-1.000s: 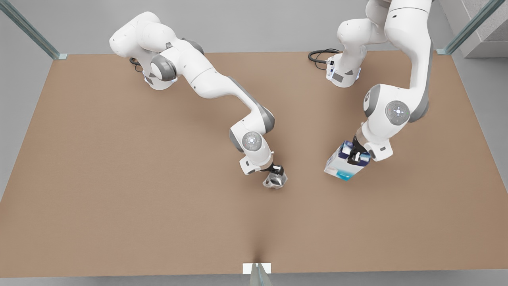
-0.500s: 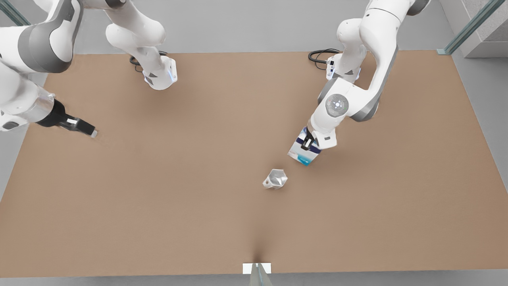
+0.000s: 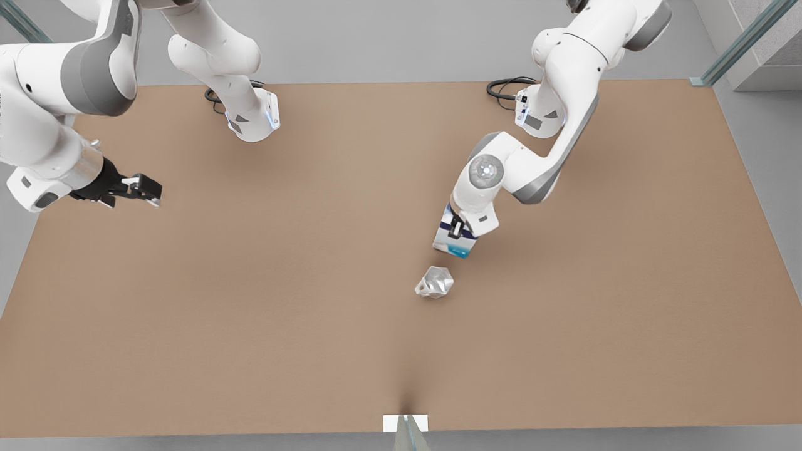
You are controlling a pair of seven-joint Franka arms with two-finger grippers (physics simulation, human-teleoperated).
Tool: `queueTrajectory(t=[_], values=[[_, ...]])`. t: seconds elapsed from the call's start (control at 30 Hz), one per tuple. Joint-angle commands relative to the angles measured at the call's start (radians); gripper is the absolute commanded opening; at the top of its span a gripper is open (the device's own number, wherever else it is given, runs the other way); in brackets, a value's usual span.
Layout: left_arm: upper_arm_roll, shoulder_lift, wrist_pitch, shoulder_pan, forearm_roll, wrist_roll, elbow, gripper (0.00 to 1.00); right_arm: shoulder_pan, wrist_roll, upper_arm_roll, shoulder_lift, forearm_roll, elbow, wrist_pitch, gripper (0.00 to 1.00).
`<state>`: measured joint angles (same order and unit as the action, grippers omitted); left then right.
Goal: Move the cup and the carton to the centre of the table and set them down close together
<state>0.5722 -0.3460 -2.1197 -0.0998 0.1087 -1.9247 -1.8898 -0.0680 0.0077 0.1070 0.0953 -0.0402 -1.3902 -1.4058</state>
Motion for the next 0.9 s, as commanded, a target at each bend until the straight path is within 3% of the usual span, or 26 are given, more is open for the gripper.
queueTrajectory(t=[0.0,0.87], values=[[0.000,-0.004,0.000,0.000,0.042,0.000,0.000,1.00,0.017,0.000,0.000,0.000,-0.001,0.000,0.002,1.00],[0.003,0.001,0.112,0.003,0.036,0.003,0.046,1.00,-0.016,0.002,-0.003,0.035,0.005,0.045,0.007,1.00]])
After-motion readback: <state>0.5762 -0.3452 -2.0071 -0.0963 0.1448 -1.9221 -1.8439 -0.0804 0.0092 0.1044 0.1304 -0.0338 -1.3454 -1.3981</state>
